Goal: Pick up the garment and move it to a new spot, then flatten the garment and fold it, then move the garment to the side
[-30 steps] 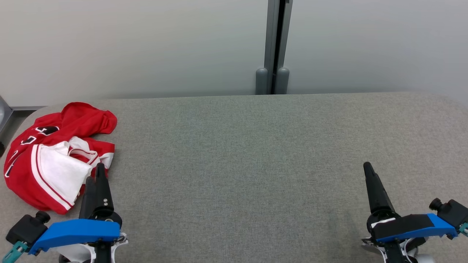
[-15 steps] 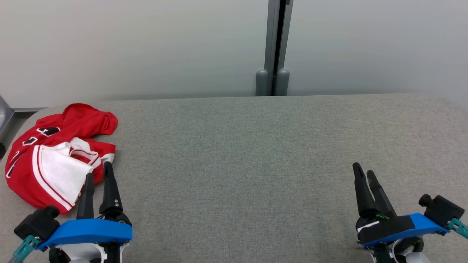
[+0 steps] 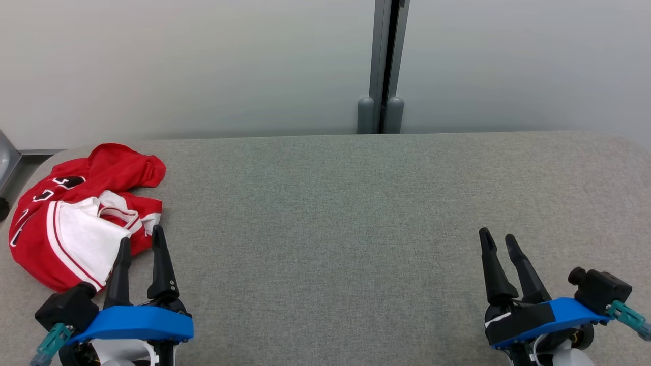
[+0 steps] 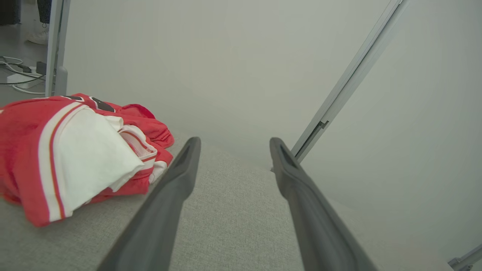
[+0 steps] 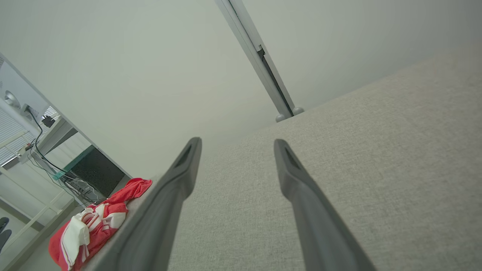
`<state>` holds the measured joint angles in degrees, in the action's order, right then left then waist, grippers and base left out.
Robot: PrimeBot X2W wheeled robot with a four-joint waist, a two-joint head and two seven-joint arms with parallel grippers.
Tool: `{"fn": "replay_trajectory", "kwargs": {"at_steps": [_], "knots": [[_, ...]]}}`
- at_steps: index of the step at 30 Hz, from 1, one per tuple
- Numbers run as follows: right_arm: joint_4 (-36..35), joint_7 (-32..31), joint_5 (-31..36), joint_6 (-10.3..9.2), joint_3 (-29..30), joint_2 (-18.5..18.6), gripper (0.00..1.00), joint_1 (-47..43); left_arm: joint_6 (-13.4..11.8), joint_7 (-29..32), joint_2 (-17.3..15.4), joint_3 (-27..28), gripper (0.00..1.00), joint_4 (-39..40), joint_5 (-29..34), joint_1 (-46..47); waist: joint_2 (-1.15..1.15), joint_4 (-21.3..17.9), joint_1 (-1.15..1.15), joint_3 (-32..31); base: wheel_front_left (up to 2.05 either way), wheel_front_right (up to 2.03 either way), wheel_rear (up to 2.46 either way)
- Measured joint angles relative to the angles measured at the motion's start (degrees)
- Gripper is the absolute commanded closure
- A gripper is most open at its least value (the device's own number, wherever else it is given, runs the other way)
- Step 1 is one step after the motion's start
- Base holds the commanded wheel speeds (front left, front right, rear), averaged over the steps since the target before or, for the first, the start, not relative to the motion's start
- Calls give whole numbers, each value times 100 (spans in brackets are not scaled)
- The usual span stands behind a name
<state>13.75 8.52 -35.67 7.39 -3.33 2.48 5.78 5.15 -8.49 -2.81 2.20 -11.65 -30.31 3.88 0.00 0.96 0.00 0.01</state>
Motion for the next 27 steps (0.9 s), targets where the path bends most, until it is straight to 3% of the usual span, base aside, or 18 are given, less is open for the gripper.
{"fn": "replay_trajectory", "kwargs": {"at_steps": [27], "knots": [[177, 369, 1567, 2, -51, 10, 0, 107, -111, -371, -45, -97, 0, -207, 1582, 76, 0, -5, 0, -2, 0, 0, 0]]}}
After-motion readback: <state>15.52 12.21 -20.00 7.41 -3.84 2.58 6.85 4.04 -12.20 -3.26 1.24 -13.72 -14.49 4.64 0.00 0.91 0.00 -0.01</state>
